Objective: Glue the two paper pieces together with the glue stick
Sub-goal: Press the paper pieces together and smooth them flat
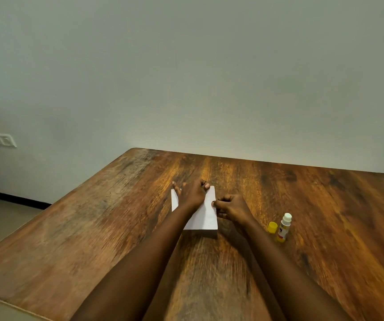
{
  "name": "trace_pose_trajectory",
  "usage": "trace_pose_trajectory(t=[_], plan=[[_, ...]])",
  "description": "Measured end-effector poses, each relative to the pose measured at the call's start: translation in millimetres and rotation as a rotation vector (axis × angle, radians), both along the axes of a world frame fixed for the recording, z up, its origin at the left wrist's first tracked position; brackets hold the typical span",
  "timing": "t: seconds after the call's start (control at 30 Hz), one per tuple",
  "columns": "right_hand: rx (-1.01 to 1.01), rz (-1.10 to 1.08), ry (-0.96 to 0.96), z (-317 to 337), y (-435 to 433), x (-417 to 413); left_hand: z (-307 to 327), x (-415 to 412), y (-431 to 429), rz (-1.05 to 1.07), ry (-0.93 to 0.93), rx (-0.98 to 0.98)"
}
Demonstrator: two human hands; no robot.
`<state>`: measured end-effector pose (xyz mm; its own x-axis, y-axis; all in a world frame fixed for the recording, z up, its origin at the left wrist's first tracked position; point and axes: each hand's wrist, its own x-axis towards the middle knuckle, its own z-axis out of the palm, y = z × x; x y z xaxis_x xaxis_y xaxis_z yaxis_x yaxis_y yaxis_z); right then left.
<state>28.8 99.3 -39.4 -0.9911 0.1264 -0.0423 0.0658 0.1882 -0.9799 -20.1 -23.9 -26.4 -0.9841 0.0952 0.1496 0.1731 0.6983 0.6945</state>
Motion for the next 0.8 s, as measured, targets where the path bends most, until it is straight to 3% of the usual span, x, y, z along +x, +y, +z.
trace_pose_trajectory(t=[0.27,0.53,0.8], plan=[[0.143,0.012,-0.017,-9.3,0.6,11.7,8.0,6.9,-4.2,0.115,0.009,0.105],[-0.093,-0.031,-0.033,-2.0,5.4,39.4,13.0,22.0,-28.5,0.079,0.014,0.012],[-0.163,-0.201,-0.06,-3.2,-3.4,40.6,0.7,32.8,-46.0,0.042,-0.14,0.125]])
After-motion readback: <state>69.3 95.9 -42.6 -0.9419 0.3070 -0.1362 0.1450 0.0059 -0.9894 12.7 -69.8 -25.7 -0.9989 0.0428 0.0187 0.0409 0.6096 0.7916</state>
